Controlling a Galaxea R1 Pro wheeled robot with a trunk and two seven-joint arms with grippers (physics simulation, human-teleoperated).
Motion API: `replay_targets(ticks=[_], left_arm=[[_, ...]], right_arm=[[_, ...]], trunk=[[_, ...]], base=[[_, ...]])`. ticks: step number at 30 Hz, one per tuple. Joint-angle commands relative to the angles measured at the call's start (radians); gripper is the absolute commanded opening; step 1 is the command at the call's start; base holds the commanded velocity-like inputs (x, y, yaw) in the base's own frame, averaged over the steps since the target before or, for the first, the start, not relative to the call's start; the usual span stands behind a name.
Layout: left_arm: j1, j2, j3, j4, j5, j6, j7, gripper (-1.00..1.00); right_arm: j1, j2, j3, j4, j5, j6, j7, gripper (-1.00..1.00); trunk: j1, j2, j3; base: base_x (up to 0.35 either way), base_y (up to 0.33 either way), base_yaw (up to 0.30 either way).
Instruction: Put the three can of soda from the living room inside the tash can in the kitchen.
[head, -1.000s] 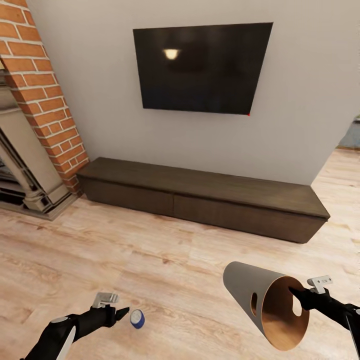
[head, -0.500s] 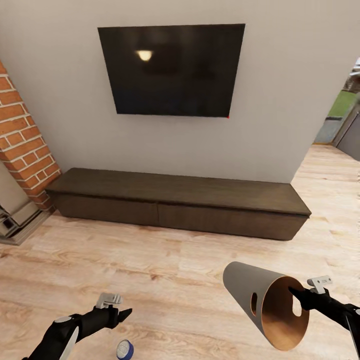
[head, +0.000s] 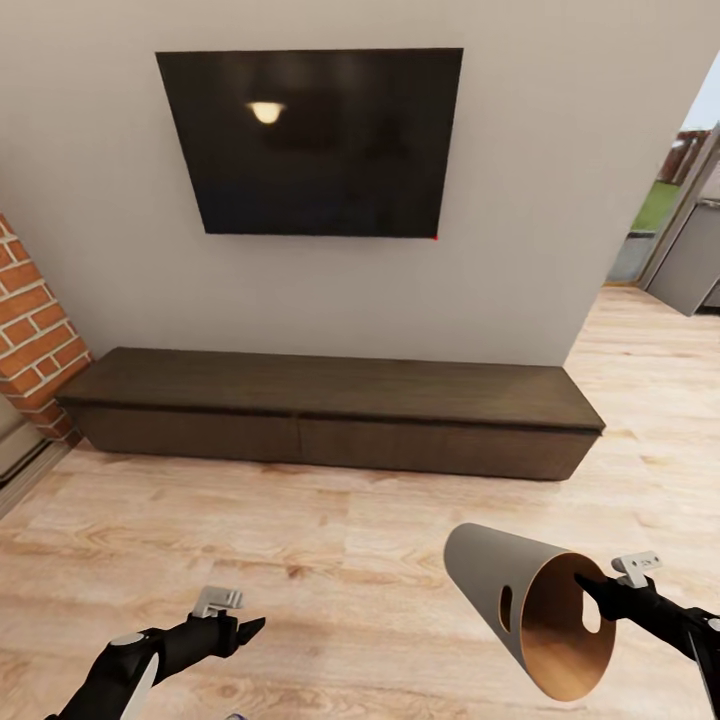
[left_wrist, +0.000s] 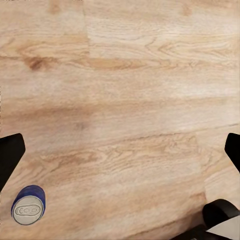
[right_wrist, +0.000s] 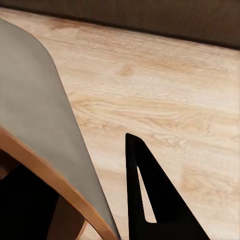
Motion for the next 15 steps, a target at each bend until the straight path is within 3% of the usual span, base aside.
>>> replay_targets(ticks=[1, 15], left_arm=[[0.000, 0.000, 0.000, 0.000, 0.000, 0.000, 0.000, 1.00], [0.000, -0.003, 0.000, 0.000, -0.001, 0.002, 0.001, 1.00]], right_arm=[[-0.001, 0.002, -0.001, -0.001, -0.007, 0.002, 0.005, -1.00], [-0.001, 0.018, 0.002, -0.002, -0.006, 0.003, 0.002, -1.00]], trunk=[[0.000, 0.000, 0.000], [0.000, 0.000, -0.003]], base=[[0.118, 0.064, -0.006], [0.029, 0.018, -0.001]])
